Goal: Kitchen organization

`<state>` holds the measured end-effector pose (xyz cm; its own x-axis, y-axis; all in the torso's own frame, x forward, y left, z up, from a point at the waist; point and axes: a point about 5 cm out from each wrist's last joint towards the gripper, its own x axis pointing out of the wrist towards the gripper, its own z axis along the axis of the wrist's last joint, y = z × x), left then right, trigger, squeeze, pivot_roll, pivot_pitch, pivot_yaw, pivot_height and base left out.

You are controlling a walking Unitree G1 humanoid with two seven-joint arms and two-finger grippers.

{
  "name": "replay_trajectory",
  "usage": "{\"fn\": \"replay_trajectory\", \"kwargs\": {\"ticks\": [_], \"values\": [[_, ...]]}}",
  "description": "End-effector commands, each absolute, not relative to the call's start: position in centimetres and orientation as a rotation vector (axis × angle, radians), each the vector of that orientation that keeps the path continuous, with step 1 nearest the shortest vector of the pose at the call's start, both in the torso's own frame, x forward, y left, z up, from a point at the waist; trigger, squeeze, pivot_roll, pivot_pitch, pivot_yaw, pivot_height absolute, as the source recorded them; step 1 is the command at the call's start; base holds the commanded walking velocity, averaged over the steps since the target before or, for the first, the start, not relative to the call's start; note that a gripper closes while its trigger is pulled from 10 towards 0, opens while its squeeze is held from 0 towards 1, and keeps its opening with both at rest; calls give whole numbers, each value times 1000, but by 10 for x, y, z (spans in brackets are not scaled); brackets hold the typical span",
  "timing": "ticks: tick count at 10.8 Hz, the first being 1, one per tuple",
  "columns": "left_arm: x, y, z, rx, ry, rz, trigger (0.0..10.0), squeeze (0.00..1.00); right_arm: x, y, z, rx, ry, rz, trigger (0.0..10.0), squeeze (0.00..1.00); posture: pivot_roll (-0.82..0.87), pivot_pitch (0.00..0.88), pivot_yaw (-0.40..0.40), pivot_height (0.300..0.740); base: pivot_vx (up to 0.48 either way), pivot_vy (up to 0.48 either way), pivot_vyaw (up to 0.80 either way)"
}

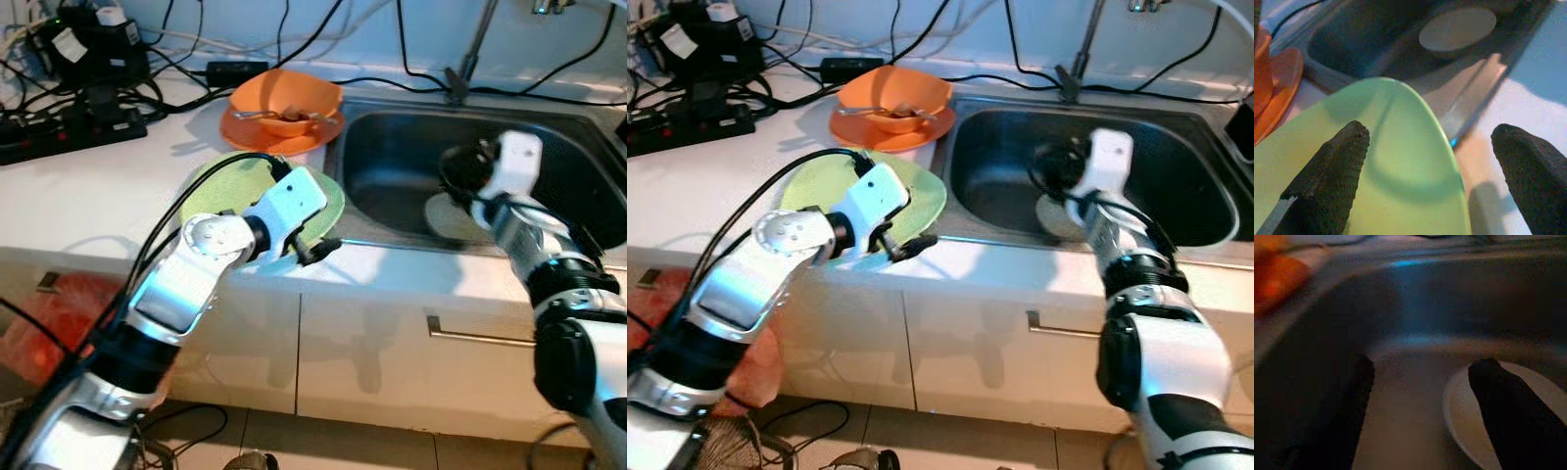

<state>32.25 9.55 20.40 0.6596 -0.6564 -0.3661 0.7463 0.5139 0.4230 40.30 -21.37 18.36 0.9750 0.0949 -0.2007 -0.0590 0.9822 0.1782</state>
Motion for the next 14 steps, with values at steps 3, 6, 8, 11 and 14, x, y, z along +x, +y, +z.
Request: {"fn": "replay_trajectory", "kwargs": {"ticks": [3, 6, 8, 11, 14], "values": [[309, 96, 195, 709, 205, -959, 10000, 0, 402, -205, 204, 194, 153, 157, 10000, 1000, 27, 40, -17, 740, 0, 0, 0], [307, 113, 200, 856, 232, -949, 10000, 0, 398, -194, 223, 149, 69, 159, 10000, 0, 36, 33, -11, 740, 0, 0, 0], [311, 131, 199, 924, 272, -890, 10000, 0, 389, -162, 253, 124, -25, 255, 10000, 0, 36, 30, -12, 740, 0, 0, 0], [317, 143, 186, 971, 295, -838, 10000, 0, 363, -124, 247, 138, 70, 531, 10000, 0, 29, 30, -26, 740, 0, 0, 0], [316, 142, 179, 1017, 269, -843, 10000, 0, 339, -132, 224, 57, 250, 658, 10000, 0, 19, 36, -29, 740, 0, 0, 0]]}}
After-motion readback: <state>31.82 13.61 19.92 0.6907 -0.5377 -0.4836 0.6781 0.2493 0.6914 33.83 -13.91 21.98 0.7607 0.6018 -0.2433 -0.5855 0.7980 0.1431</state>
